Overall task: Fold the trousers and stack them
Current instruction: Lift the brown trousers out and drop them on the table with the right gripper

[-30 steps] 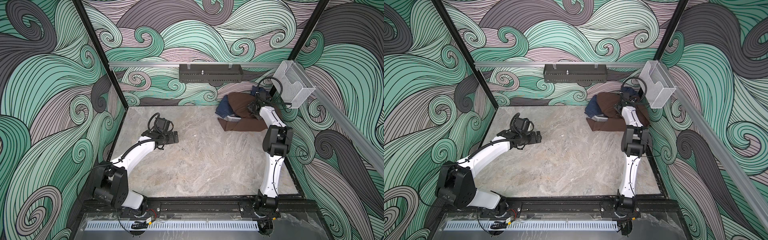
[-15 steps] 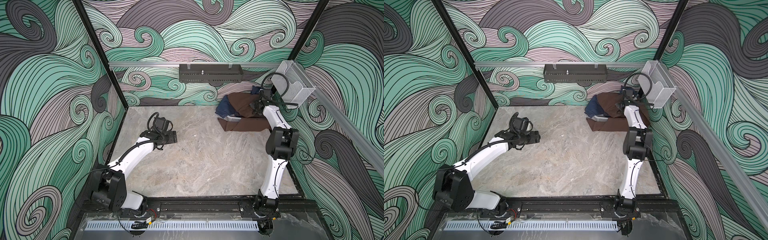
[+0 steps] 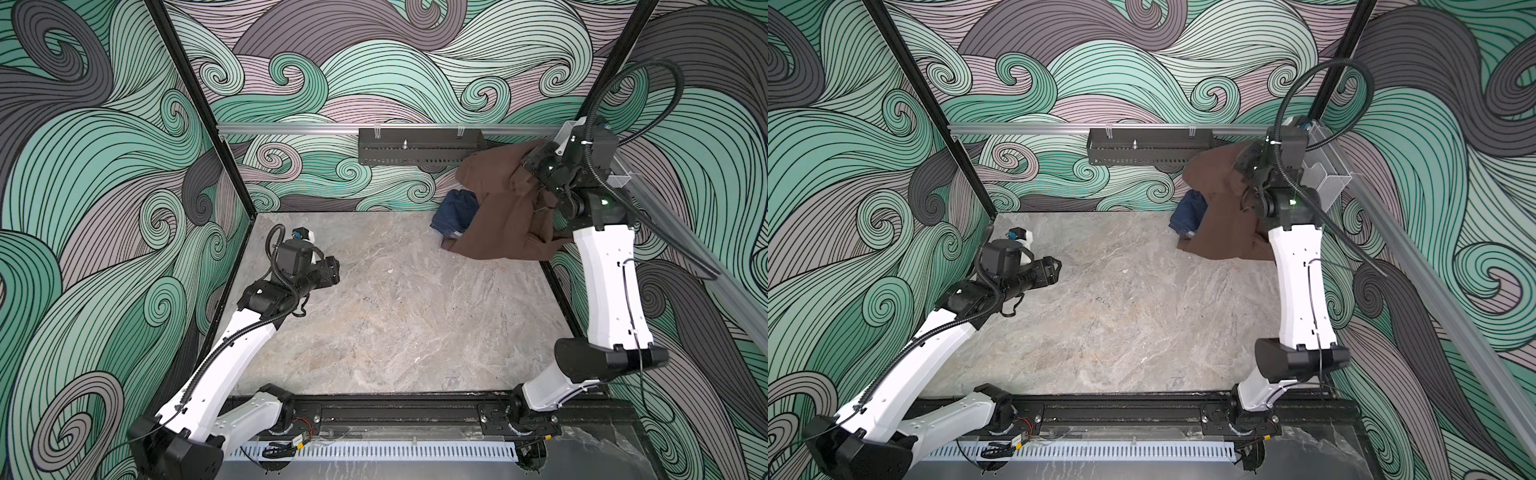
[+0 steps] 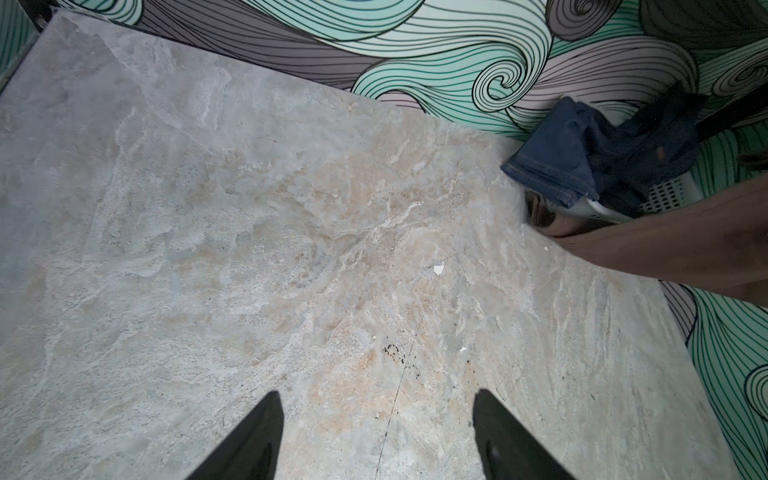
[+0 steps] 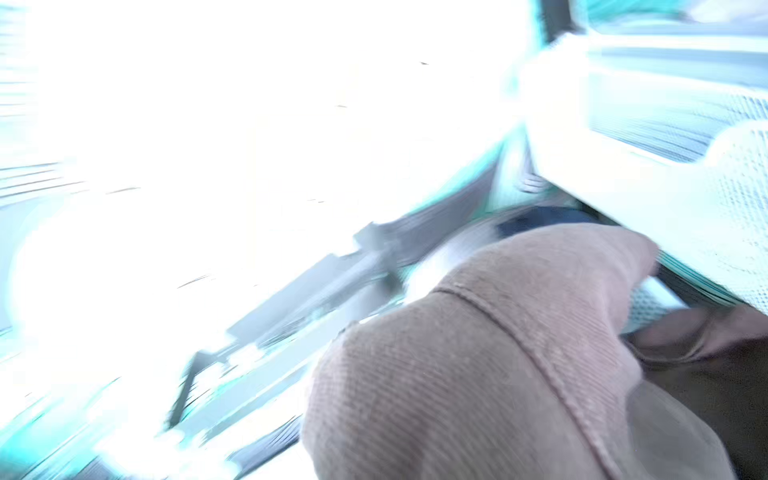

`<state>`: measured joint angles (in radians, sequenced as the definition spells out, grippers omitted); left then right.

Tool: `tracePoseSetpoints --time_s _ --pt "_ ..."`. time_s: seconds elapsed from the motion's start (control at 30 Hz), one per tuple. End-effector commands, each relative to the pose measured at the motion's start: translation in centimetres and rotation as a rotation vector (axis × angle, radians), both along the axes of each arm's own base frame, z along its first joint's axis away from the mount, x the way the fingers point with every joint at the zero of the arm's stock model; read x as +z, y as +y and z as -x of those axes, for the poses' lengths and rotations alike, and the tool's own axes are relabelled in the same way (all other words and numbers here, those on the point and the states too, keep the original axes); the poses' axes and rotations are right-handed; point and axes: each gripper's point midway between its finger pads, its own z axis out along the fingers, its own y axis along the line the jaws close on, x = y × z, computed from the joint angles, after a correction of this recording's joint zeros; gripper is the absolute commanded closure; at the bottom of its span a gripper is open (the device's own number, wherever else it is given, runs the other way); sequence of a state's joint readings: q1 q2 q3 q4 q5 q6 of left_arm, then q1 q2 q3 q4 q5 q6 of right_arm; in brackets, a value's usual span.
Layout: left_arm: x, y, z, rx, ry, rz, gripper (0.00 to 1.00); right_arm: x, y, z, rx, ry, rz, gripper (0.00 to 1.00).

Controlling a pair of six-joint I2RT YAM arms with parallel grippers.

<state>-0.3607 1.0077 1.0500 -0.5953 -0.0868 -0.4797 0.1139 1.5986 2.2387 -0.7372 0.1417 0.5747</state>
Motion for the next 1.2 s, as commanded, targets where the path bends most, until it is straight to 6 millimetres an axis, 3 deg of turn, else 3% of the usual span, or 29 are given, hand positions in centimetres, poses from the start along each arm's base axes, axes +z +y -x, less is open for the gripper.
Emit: tracePoseSetpoints --time_s 0.0,0.13,0.3,0.5,0.63,0.73,0.93,1.03,1.17 --pt "0.6 1.3 2.1 0.036 0.006 -0.011 0.28 4.2 3.5 4.7 0.135 -0.085 0.029 1.00" --pt "2.3 2.2 4.2 0.049 -0.024 0.005 0.30 5.6 7.9 8.1 0.310 -0.104 0.014 1.00" --pt "3.8 3.5 6.5 0.073 -0.056 0.021 0.32 5.0 13.5 10.6 0.517 -0.077 -0.008 1.00" --pt "5.6 5.3 8.8 0.122 -0.105 0.019 0.37 4.3 22.6 12.8 0.781 -0.050 -0.023 1.00" --pt "7.3 7.1 10.4 0.184 -0.167 0.021 0.43 5.7 29.5 15.1 0.939 -0.102 -0.032 1.00" --pt "8.6 8.5 11.7 0.233 -0.221 0.019 0.48 6.4 32.5 16.0 0.992 -0.142 -0.070 1.00" --pt "10.0 10.5 13.4 0.295 -0.279 -0.011 0.53 6.5 34.3 16.1 1.019 -0.155 -0.115 1.00" --pt "9.9 10.6 13.4 0.294 -0.277 -0.015 0.53 5.1 32.7 14.9 0.924 -0.125 -0.030 1.00" --pt "9.1 9.9 12.8 0.274 -0.247 -0.009 0.53 -0.1 29.1 10.9 0.767 0.018 0.052 1.00"
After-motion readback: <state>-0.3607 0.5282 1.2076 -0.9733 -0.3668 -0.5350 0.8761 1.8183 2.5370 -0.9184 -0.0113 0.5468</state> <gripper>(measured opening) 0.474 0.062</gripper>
